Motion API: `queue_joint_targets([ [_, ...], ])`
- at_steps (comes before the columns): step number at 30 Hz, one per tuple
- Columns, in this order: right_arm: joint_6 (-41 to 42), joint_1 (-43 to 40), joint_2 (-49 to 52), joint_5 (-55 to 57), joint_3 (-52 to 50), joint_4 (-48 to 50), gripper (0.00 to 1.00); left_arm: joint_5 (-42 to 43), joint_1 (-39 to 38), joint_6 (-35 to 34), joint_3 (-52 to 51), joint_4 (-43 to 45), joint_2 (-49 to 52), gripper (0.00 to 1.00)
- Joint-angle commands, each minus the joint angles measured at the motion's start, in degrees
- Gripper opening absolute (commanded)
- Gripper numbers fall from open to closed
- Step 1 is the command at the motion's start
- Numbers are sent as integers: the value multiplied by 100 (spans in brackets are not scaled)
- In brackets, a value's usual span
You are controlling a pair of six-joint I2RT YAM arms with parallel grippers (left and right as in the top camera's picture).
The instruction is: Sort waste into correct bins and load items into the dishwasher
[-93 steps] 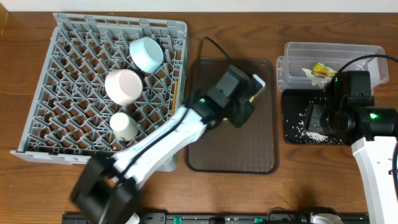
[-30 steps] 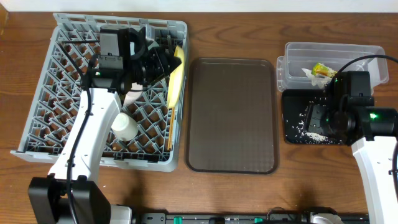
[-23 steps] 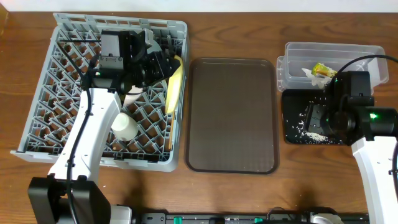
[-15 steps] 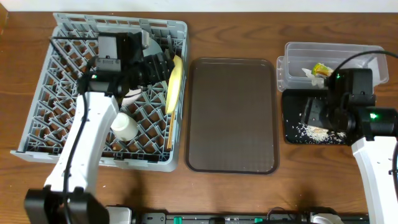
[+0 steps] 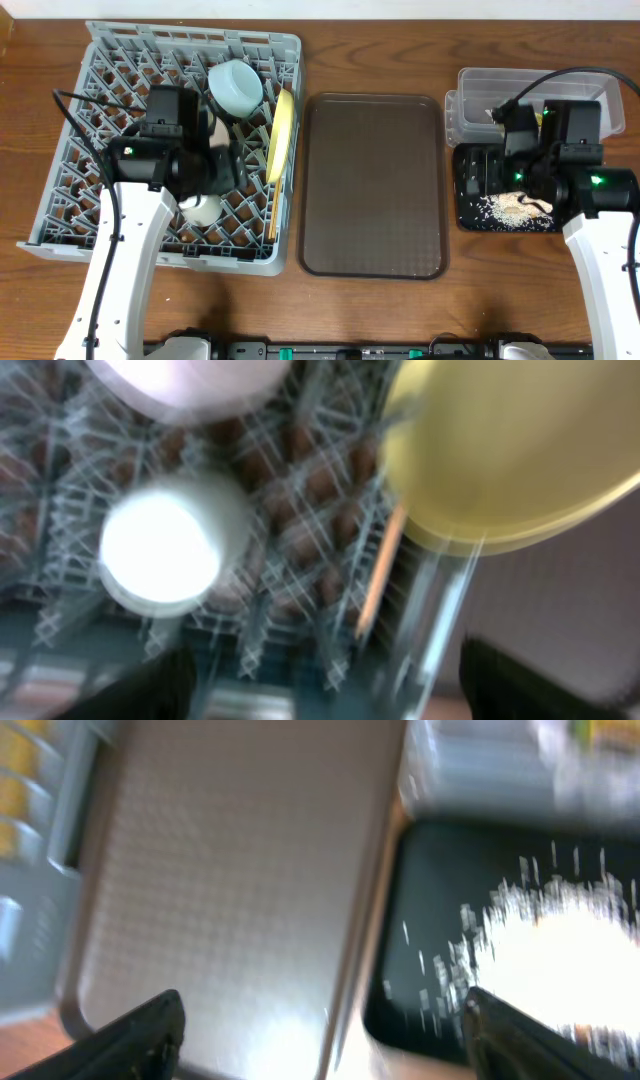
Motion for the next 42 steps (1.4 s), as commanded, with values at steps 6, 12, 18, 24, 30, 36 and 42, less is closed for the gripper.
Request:
queue_joint_targets([
  [6, 358, -103, -472, 802, -149, -446, 99, -299, -31, 179, -280, -442, -625, 84],
  [12, 356, -103, -2039, 715, -1268, 136, 99, -302, -343, 616, -1093, 258, -2570, 85],
  [18, 372, -103, -3956, 682, -2264, 555, 99, -321, -433, 717, -2024, 817, -4898, 93],
  [24, 374, -103, -4747, 761, -2393, 568, 99, -319, -433, 717, -2079, 911, -6116, 94],
  [30, 372, -103, -4774, 763, -2400, 562, 99, -319, -433, 717, -2079, 815, -6380, 95],
  [36, 372, -103, -4774, 763, -2400, 516, 99, -319, -433, 717, -2079, 815, -6373, 95],
  [42, 372, -103, -4774, 763, -2400, 199, 99, -319, -433, 717, -2079, 815, -6373, 96],
])
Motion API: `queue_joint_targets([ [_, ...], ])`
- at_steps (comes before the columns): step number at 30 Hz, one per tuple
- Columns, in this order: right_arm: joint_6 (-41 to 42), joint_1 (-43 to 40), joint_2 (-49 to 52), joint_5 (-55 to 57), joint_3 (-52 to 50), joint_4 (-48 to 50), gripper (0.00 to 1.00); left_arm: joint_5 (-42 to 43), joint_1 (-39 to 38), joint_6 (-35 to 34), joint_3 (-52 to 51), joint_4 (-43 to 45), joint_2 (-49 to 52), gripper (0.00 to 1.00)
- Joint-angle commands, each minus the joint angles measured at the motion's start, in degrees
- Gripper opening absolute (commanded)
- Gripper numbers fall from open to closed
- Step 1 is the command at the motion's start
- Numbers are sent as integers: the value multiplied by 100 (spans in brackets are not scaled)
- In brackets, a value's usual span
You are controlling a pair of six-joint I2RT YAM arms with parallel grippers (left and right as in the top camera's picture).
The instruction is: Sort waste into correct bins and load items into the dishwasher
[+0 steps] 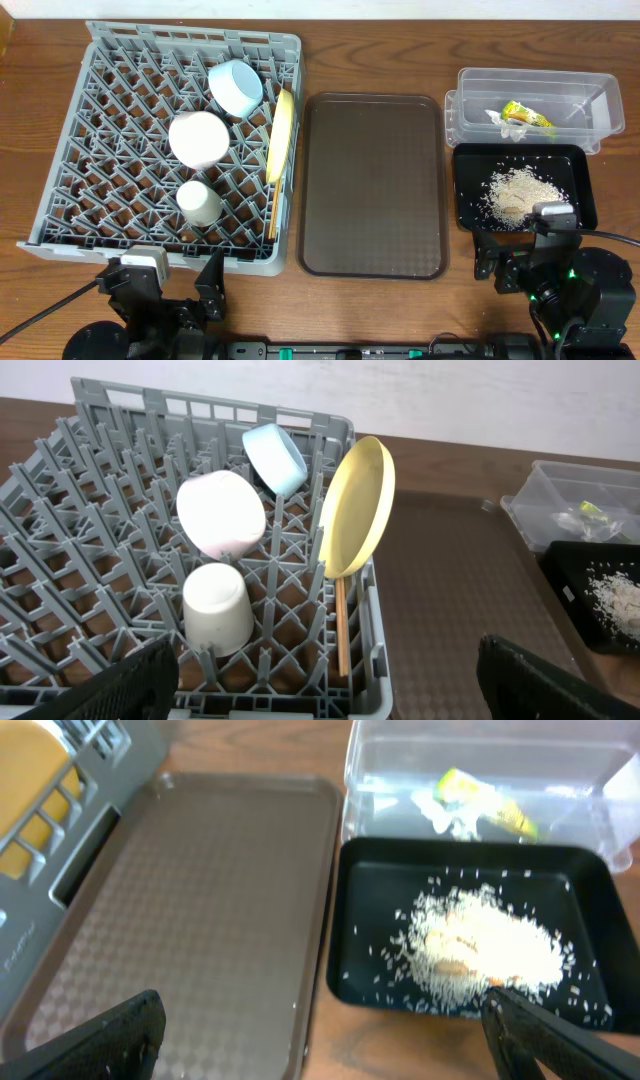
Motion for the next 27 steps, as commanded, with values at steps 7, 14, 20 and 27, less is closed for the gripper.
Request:
queue_joint_targets([
  [7, 37, -103, -22, 203, -28, -894, 99, -50, -13, 98, -28, -11, -17, 96],
  [14, -221, -103, -678, 199, -201, -684, 99, -50, -13, 98, -28, -11, -17, 96],
  [20, -223, -24, -1582, 177, -715, 72, 99, -50, -13, 98, -28, -11, -17, 96],
  [27, -223, 197, -2406, -184, -2199, 2428, 99, -50, -13, 98, -28, -11, -17, 96],
])
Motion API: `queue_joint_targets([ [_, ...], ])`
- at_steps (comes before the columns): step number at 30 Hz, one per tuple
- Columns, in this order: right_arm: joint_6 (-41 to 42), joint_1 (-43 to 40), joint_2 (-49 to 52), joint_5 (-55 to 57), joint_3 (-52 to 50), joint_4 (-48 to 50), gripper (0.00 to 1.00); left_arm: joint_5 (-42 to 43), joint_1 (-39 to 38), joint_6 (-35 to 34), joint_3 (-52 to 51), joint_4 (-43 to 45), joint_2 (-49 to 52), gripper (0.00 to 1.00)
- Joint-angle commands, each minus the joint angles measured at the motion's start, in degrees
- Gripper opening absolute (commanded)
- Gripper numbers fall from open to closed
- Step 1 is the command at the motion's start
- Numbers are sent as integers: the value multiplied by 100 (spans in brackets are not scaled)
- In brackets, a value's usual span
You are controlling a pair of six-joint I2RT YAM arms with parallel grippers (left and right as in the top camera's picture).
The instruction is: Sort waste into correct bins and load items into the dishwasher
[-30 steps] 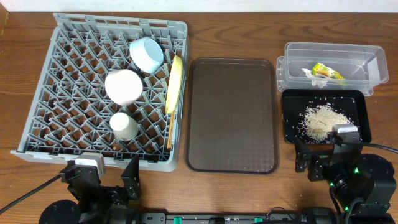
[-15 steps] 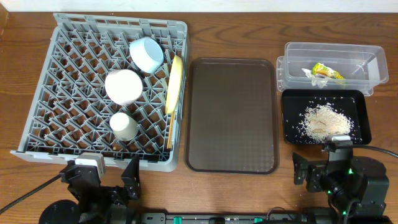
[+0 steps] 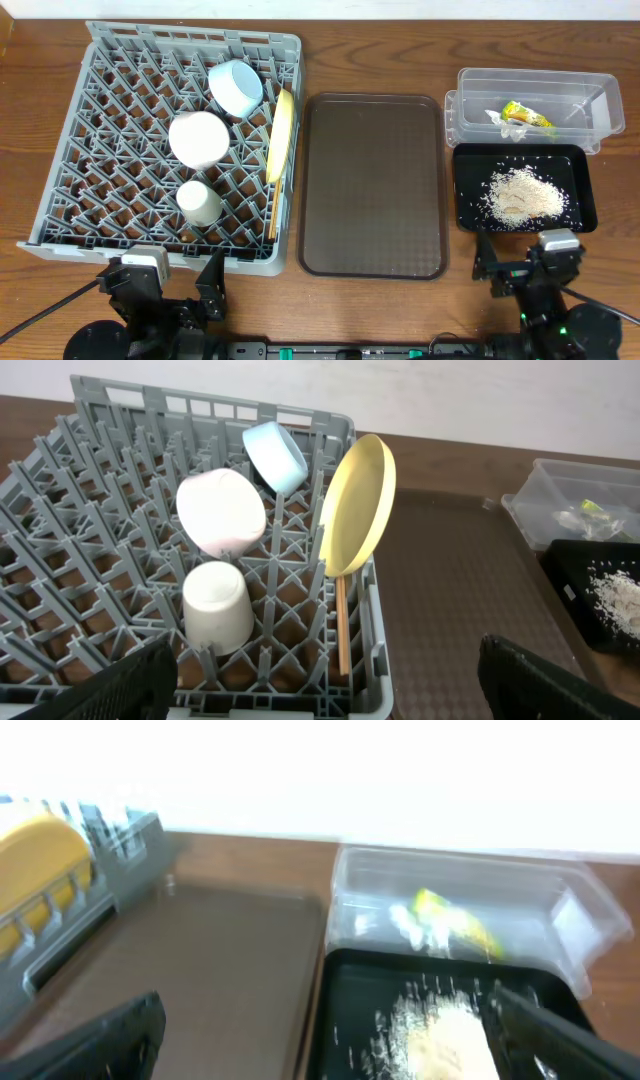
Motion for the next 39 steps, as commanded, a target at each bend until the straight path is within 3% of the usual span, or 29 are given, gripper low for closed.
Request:
queue_joint_targets([
  [1, -39, 140, -278, -365, -726, 841, 99, -50, -13, 98, -7, -7, -17, 96],
  [7, -225, 210, -286, -439, -1768, 2618, 99, -50, -13, 98, -7, -7, -17, 96],
  [12, -758, 214, -289, -439, -2330, 3329, 99, -50, -13, 98, -7, -7, -17, 96],
  [20, -767, 219, -289, -173, -2594, 3005, 99, -50, -13, 98, -7, -7, -17, 96],
  [26, -9, 219, -289, 35, -2594, 3027, 99, -50, -13, 98, -7, -7, -17, 96],
  [33, 264, 219, -289, 737, -2594, 2940, 99, -50, -13, 98, -7, -7, -17, 96],
  [39, 50, 203, -286, 804, -2594, 2927, 99, -50, -13, 98, -7, -7, -17, 97],
])
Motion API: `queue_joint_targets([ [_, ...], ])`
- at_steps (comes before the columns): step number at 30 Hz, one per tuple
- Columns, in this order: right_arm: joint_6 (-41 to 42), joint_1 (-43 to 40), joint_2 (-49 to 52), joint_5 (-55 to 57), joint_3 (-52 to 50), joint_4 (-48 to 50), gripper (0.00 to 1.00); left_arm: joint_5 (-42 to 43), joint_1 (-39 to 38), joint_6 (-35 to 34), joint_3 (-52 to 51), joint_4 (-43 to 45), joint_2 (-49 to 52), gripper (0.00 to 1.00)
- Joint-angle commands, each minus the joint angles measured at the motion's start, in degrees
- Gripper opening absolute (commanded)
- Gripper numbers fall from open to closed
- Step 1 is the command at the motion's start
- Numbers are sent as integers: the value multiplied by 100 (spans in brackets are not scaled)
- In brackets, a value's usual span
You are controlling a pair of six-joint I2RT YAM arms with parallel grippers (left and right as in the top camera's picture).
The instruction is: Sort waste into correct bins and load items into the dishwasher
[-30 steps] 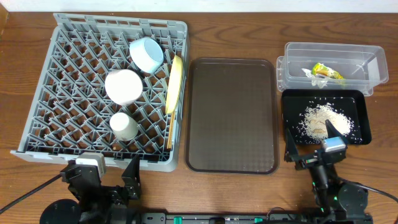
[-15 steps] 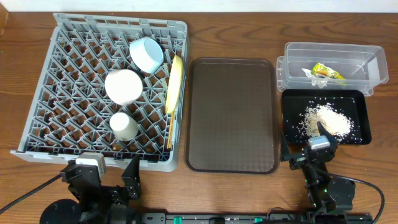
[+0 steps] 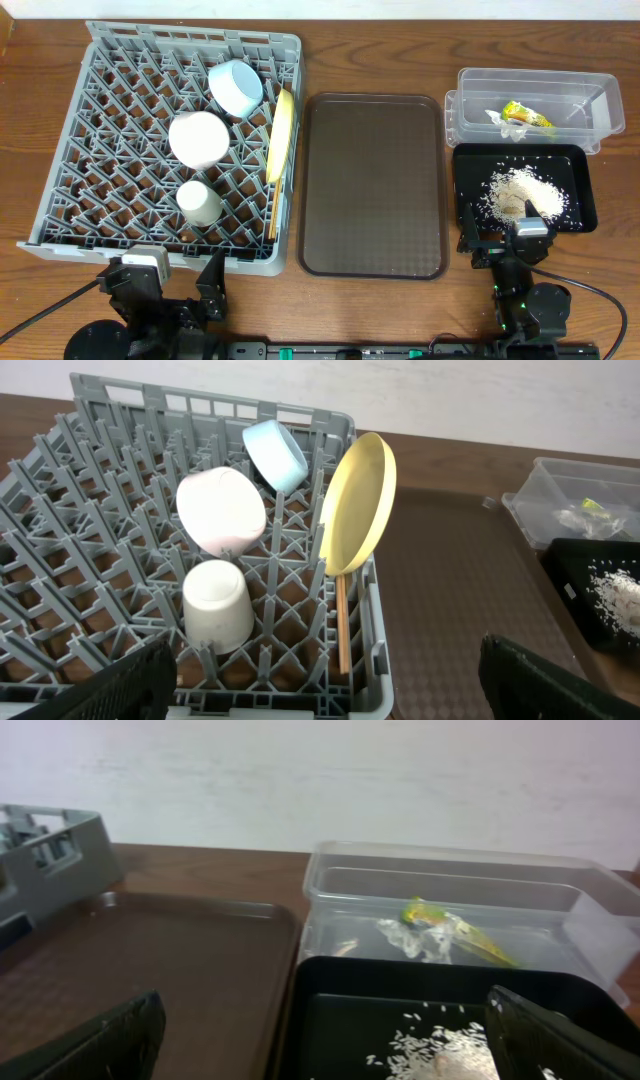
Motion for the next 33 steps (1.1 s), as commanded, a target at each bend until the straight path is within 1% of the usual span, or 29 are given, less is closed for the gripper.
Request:
queue_joint_targets([
  [1, 17, 68, -33, 192, -11, -28, 99, -50, -13, 98, 0, 4, -17, 97],
  [27, 17, 68, -33, 192, -11, -28, 99, -50, -13, 98, 0, -2, -17, 97],
  [29, 17, 68, -33, 192, -11, -28, 99, -160, 2, 210, -26, -79, -20, 97],
  [31, 17, 68, -33, 192, -11, -28, 99, -170, 127, 205, -153, -74, -35, 97],
  [33, 17, 68, -33, 192, -11, -28, 99, -155, 450, 203, -498, 15, -120, 96],
])
